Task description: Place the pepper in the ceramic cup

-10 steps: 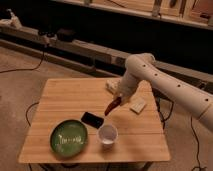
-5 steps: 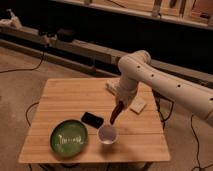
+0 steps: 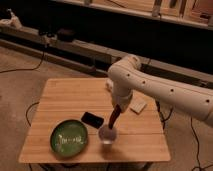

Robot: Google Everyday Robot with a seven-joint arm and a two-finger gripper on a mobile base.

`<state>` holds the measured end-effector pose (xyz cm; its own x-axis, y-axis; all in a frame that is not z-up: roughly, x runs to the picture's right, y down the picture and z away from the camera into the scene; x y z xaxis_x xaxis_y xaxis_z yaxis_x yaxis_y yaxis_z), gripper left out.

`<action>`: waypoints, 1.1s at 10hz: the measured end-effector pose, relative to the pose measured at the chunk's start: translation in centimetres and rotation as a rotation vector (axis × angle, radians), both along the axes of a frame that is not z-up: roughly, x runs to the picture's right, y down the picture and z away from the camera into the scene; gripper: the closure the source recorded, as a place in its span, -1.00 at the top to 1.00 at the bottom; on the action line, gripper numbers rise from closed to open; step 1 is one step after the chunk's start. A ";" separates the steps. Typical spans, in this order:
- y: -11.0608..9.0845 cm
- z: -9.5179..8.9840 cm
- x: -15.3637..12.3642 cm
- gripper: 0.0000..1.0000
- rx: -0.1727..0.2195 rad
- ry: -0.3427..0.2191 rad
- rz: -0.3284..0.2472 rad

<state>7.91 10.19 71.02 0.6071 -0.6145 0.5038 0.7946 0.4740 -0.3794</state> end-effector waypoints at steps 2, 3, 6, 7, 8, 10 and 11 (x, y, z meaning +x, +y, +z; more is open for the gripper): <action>0.4 -0.1 -1.0 -0.26 0.014 0.013 -0.004; 0.6 -0.1 -1.3 -0.04 0.017 0.020 -0.009; 1.1 -0.3 -1.7 0.52 0.010 0.023 -0.009; 1.2 -0.4 -1.8 0.59 0.006 0.023 -0.006; 1.4 -0.4 -1.9 0.60 -0.005 0.023 -0.001; 1.5 -0.5 -1.9 0.60 -0.006 0.024 -0.001; 1.4 -0.5 -1.9 0.60 -0.006 0.023 -0.001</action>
<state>6.00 11.64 70.53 0.6181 -0.6123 0.4930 0.7860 0.4709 -0.4005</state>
